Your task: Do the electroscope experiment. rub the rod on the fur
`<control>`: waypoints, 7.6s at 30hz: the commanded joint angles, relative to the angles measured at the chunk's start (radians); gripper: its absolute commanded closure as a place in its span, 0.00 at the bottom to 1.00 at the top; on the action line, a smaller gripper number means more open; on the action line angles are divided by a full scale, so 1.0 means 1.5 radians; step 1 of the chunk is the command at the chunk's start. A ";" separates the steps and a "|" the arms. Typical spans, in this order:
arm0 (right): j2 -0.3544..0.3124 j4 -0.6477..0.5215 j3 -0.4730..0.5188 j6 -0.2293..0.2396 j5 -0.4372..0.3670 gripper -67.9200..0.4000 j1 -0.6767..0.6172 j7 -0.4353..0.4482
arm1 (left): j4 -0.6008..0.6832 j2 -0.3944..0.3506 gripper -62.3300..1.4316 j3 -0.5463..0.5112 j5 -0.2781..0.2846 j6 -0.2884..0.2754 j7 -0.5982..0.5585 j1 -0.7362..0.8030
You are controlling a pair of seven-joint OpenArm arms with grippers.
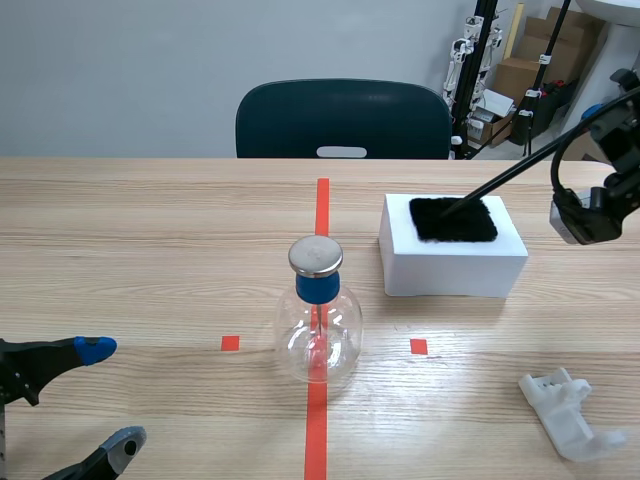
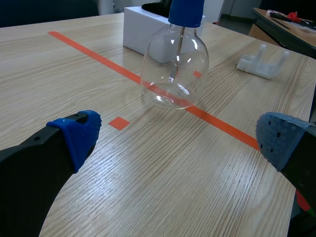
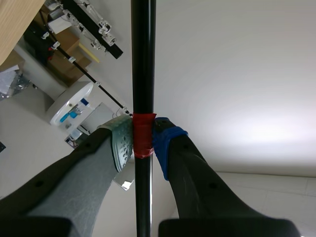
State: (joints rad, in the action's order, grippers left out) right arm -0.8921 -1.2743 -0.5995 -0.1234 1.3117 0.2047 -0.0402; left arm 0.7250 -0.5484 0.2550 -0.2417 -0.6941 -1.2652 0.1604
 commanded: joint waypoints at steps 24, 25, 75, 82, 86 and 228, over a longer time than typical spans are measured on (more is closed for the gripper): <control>-0.012 -0.013 0.009 0.033 -0.036 0.99 0.006 0.002 | 0.004 0.001 0.00 -0.004 0.007 -0.001 -0.011 -0.004; -0.011 -0.014 0.009 0.021 -0.034 0.99 0.006 0.018 | 0.004 0.001 0.00 -0.004 0.007 -0.001 -0.011 -0.004; -0.018 -0.038 0.009 0.012 -0.032 0.99 0.006 0.061 | 0.004 0.001 0.00 -0.004 0.007 -0.001 -0.011 -0.004; -0.019 -0.038 0.009 0.048 -0.026 0.99 0.006 -0.028 | 0.004 0.001 0.00 -0.004 0.007 -0.001 -0.011 -0.004; -0.018 -0.038 0.009 0.039 -0.025 0.99 0.006 0.009 | 0.004 0.001 0.00 -0.004 0.007 -0.001 -0.011 -0.004; -0.071 -0.047 -0.039 -0.008 -0.207 0.99 0.011 -0.033 | 0.004 0.001 0.00 -0.004 0.006 -0.001 -0.011 -0.004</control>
State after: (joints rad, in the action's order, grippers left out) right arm -0.9897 -1.3380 -0.6762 -0.1101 1.0050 0.2150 -0.0830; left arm 0.7250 -0.5484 0.2550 -0.2420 -0.6941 -1.2652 0.1604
